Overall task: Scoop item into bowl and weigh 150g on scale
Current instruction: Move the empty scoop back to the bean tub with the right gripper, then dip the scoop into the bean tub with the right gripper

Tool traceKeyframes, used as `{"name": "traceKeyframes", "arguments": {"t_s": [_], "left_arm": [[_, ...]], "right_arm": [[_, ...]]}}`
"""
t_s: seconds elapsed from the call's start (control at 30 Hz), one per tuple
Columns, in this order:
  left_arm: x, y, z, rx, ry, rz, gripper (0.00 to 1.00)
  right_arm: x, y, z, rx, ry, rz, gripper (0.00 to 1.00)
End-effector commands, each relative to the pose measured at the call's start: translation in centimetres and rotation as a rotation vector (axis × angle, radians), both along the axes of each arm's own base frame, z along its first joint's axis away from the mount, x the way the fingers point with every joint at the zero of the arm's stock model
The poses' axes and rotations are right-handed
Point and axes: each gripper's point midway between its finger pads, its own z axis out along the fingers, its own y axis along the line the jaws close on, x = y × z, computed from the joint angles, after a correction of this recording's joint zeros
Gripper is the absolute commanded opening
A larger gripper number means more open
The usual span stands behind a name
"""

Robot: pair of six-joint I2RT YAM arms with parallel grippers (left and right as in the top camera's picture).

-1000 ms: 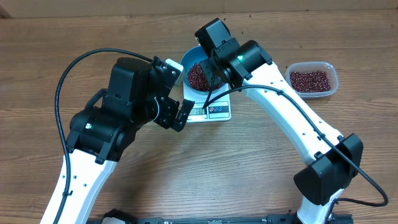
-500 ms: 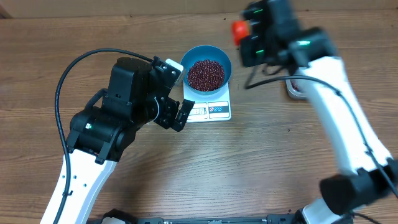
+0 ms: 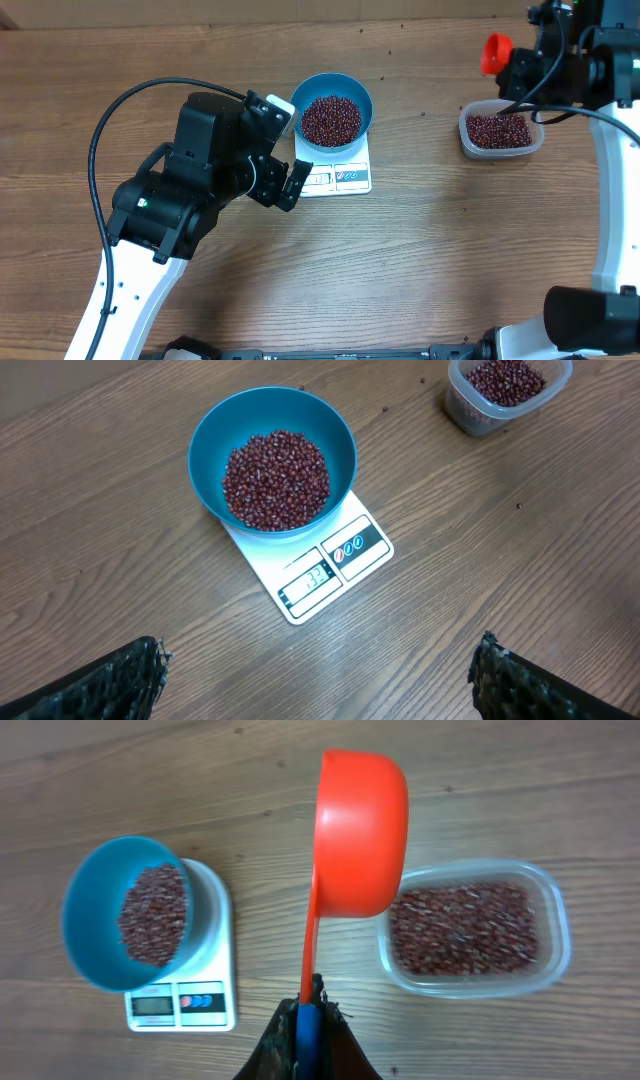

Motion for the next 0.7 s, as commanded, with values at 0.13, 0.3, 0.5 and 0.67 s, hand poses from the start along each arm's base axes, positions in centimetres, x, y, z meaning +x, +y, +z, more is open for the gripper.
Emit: {"name": "traceKeyframes", "arguments": {"t_s": [0.13,0.3,0.5,0.67], "left_arm": [[0.3,0.2,0.6,-0.004,-0.013,0.014,1.0],[0.3,0.2,0.6,-0.004,-0.014,0.014,1.0],[0.3,0.2,0.6,-0.004,-0.013,0.014,1.0],[0.3,0.2,0.6,-0.004,-0.014,0.014,0.99]], "right_arm": [[-0.5,-4.1,-8.0,-0.13,0.227,-0.143,0.04],[-0.8,-4.5,-10.8,-0.145,0.28,-0.16,0.04],[-0.9,-4.5,-11.6,-0.144,0.289,-0.159,0.04],[-0.6,-4.5,-13.0,-0.144,0.287,-0.159,0.04]]}}
